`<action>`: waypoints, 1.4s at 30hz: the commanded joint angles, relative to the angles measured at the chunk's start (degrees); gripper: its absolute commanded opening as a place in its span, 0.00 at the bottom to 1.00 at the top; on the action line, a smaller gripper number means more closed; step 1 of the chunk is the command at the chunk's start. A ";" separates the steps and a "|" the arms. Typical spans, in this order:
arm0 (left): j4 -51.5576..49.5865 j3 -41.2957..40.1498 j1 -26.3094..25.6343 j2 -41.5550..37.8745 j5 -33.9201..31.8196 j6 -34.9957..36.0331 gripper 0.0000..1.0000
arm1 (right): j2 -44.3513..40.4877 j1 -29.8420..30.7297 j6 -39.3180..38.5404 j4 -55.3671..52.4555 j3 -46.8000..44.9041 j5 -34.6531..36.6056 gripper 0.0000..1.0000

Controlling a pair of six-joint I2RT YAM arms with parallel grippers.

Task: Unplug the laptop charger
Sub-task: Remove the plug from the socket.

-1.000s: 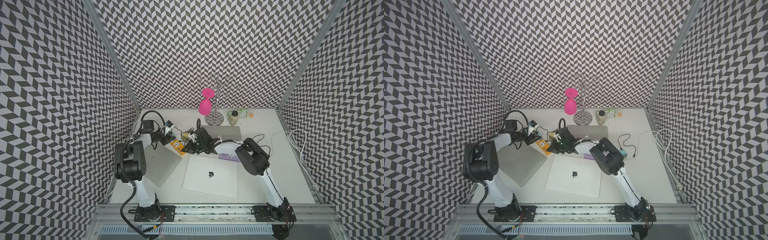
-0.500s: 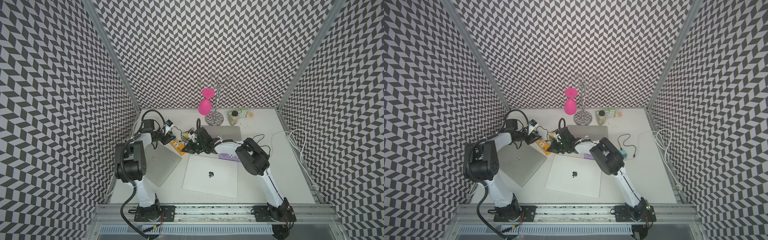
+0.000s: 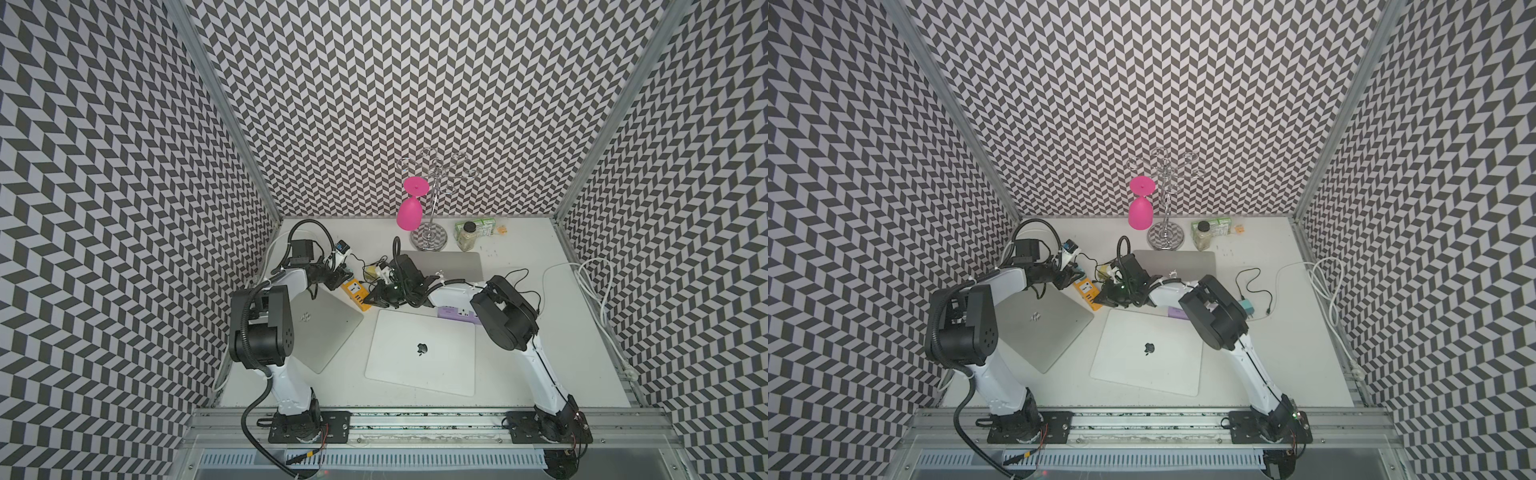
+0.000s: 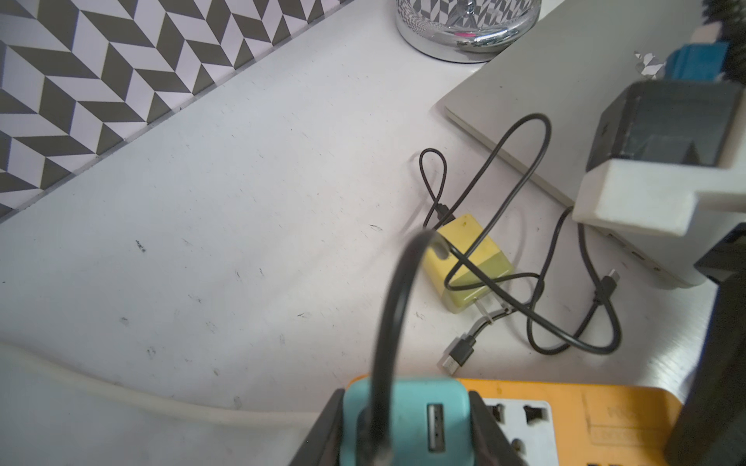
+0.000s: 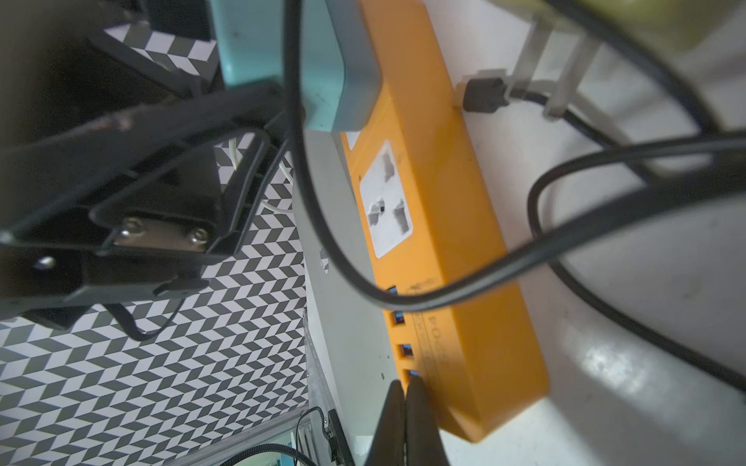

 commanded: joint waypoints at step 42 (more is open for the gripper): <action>-9.26 6.44 -3.77 -2.30 -10.17 -0.63 0.00 | 5.39 -0.30 -0.06 -6.53 -0.03 1.41 0.00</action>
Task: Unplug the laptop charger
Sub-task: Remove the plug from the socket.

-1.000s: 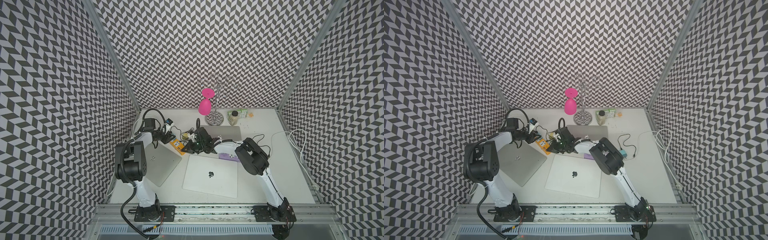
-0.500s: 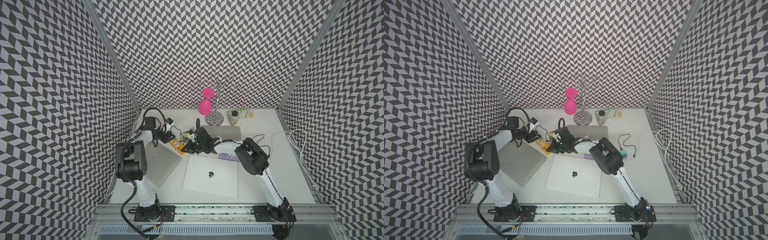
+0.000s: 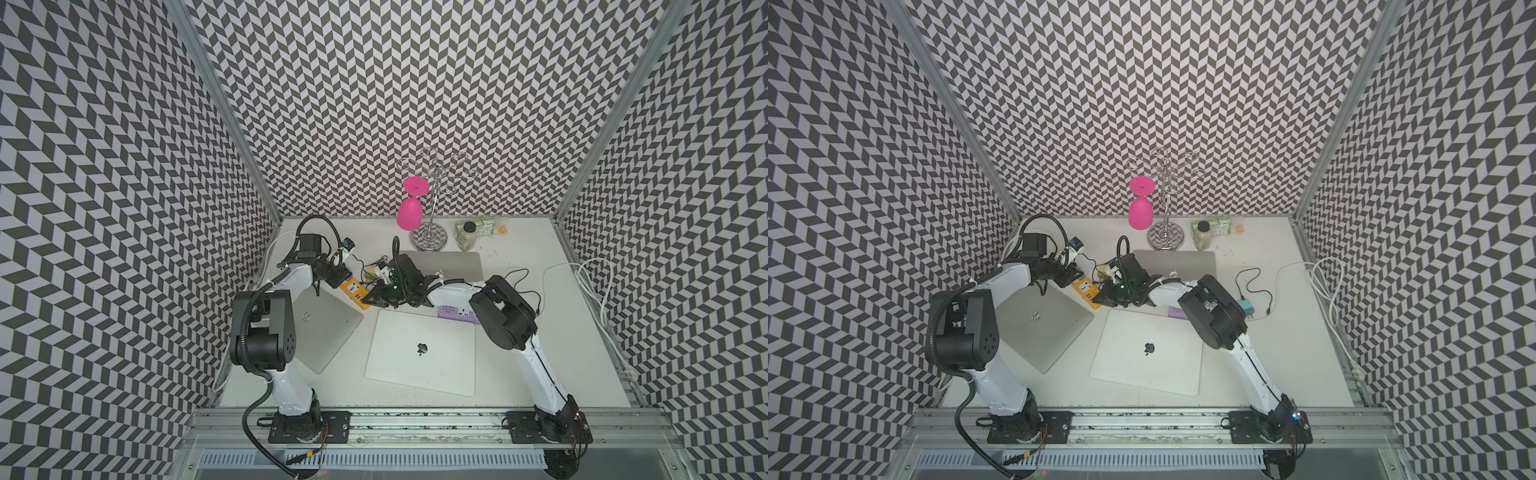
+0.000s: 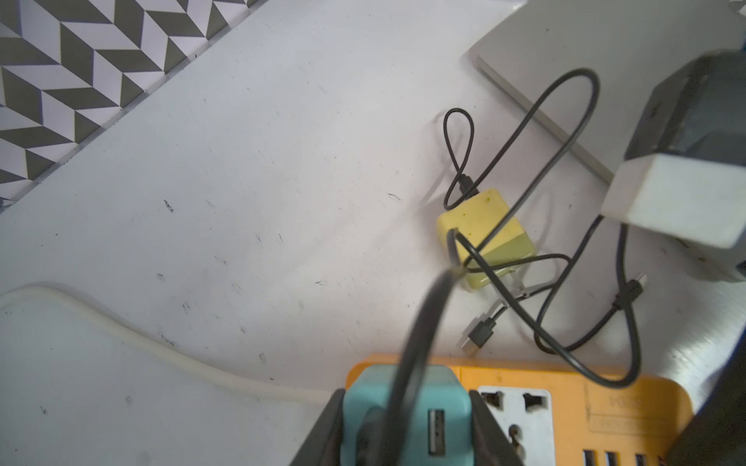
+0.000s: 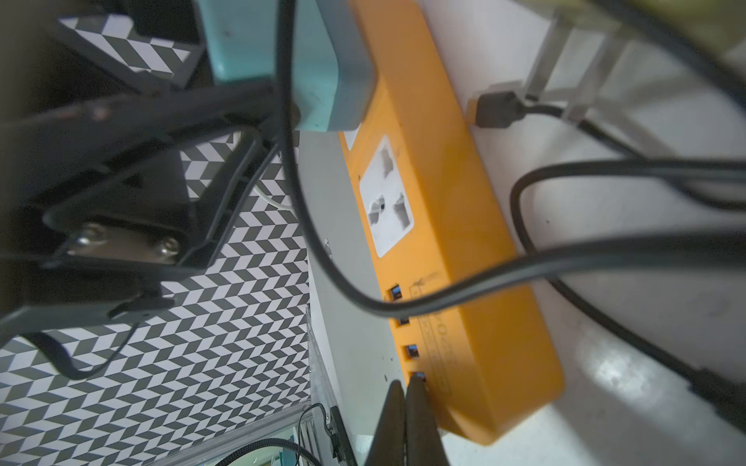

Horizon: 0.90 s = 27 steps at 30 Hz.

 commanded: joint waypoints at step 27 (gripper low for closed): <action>3.73 -0.37 2.73 -2.46 9.92 -3.67 0.00 | 6.19 -0.87 2.95 -5.18 -1.61 0.19 0.00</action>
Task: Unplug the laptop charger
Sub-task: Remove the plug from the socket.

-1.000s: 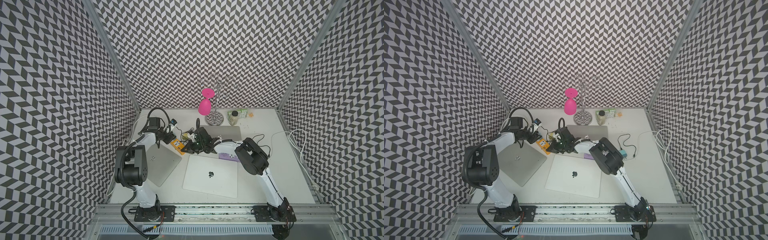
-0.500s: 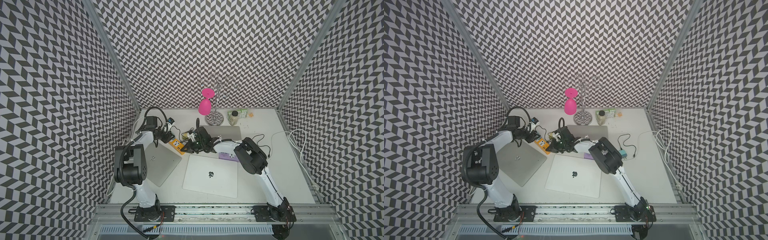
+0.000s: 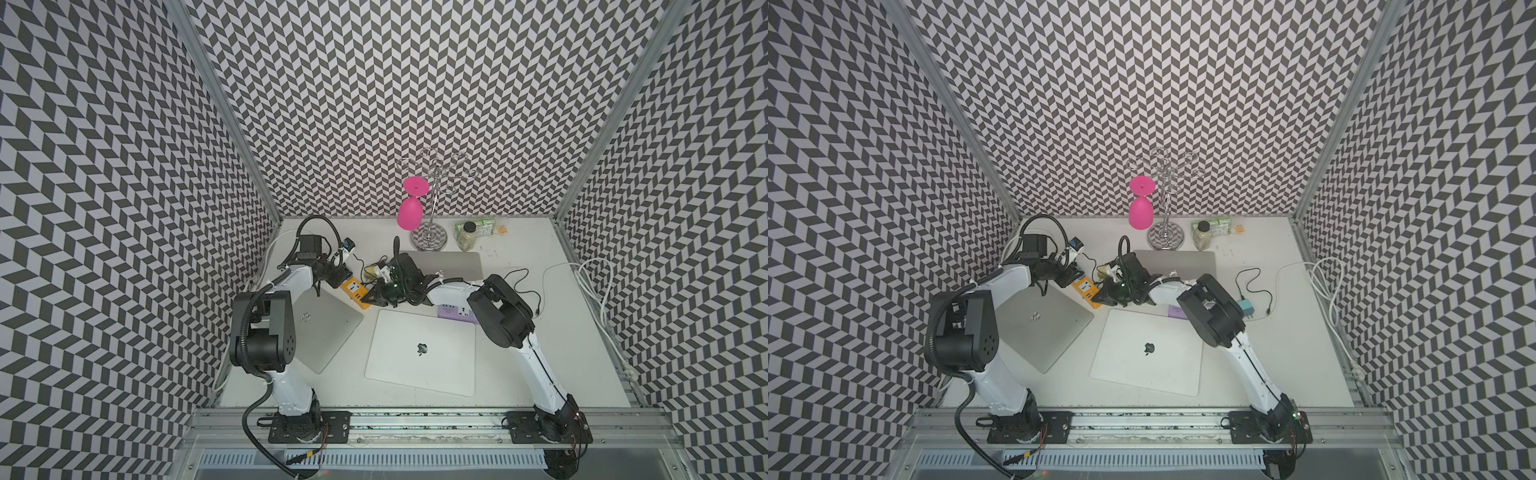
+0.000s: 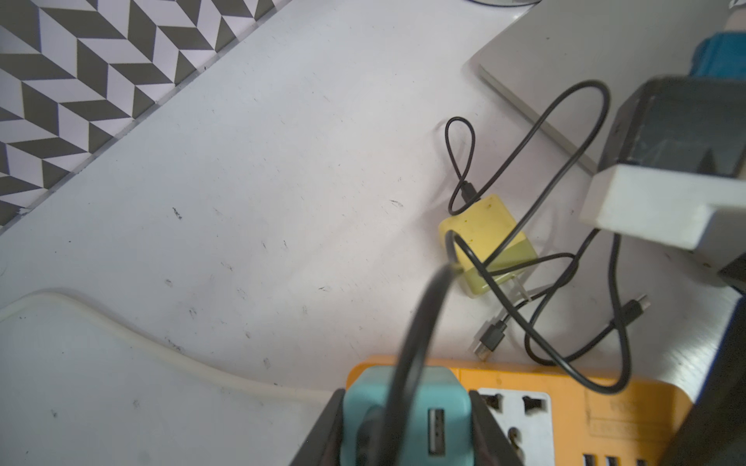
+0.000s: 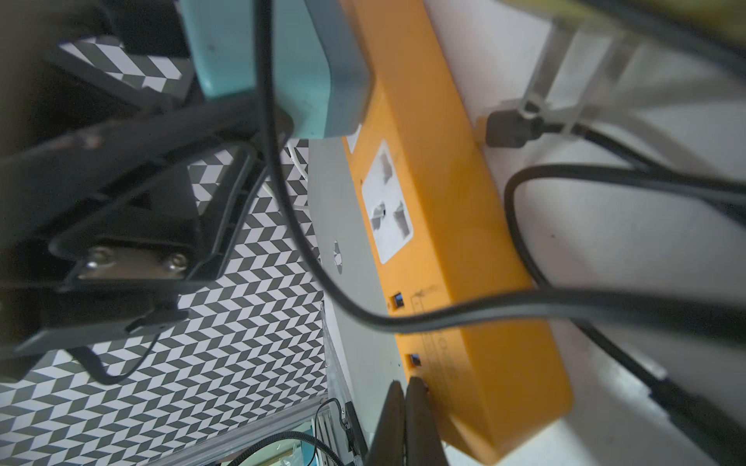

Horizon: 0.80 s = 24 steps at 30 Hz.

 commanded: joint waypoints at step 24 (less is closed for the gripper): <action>-18.40 19.11 0.53 5.32 4.51 -5.26 0.00 | -1.49 -0.02 2.10 -5.06 5.19 -1.40 0.00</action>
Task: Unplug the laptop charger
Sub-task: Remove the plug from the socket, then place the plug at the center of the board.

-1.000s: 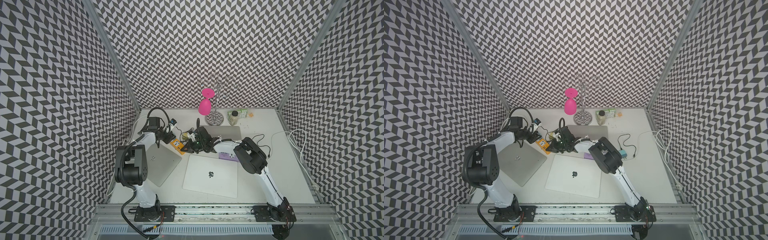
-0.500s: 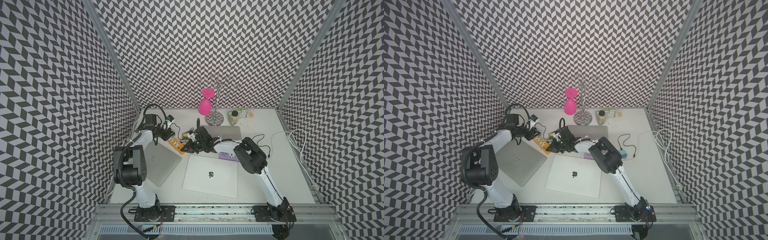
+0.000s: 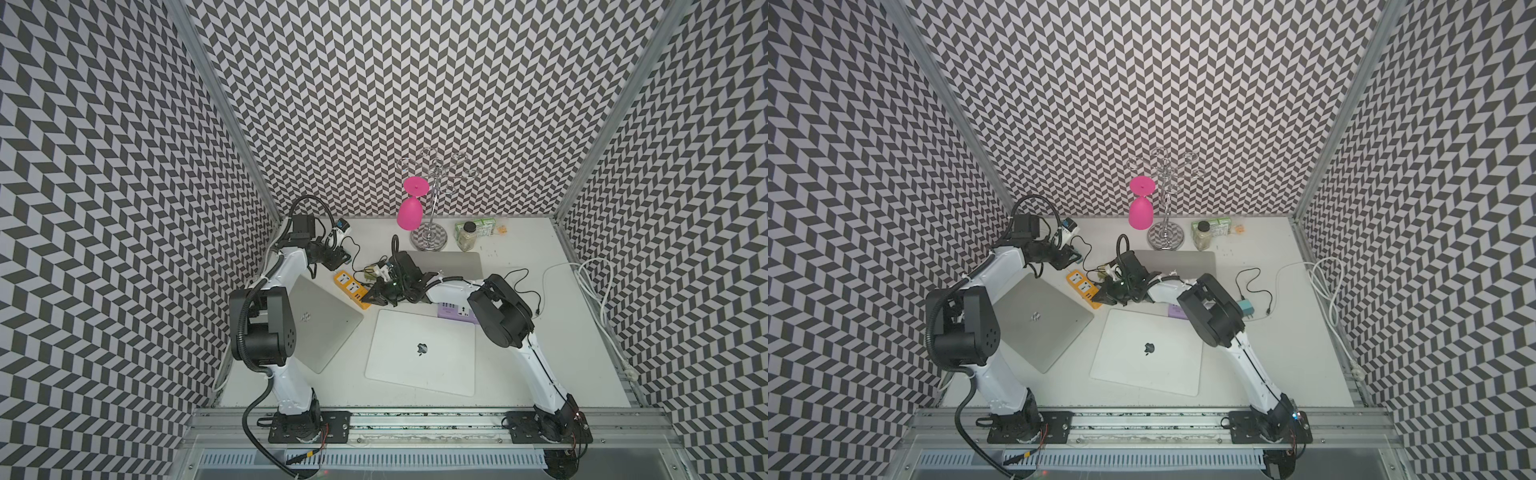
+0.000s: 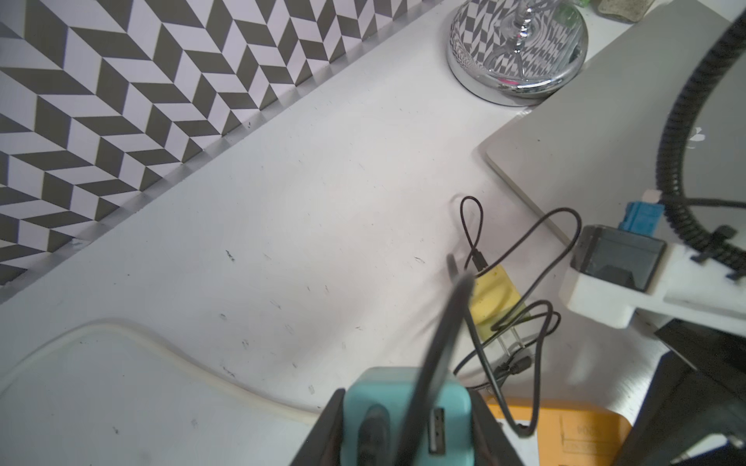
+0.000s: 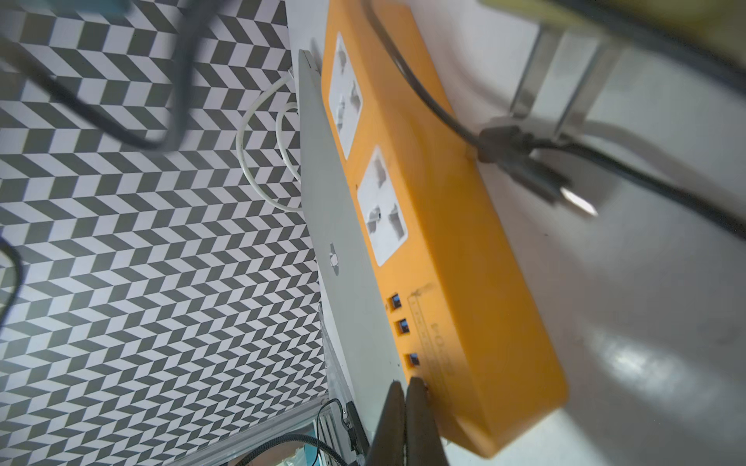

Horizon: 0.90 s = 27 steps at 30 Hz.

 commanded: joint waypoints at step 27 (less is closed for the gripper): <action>-26.65 34.24 -4.21 26.33 -17.82 -17.28 0.00 | -25.33 -6.09 -11.59 -11.71 -11.20 4.65 0.00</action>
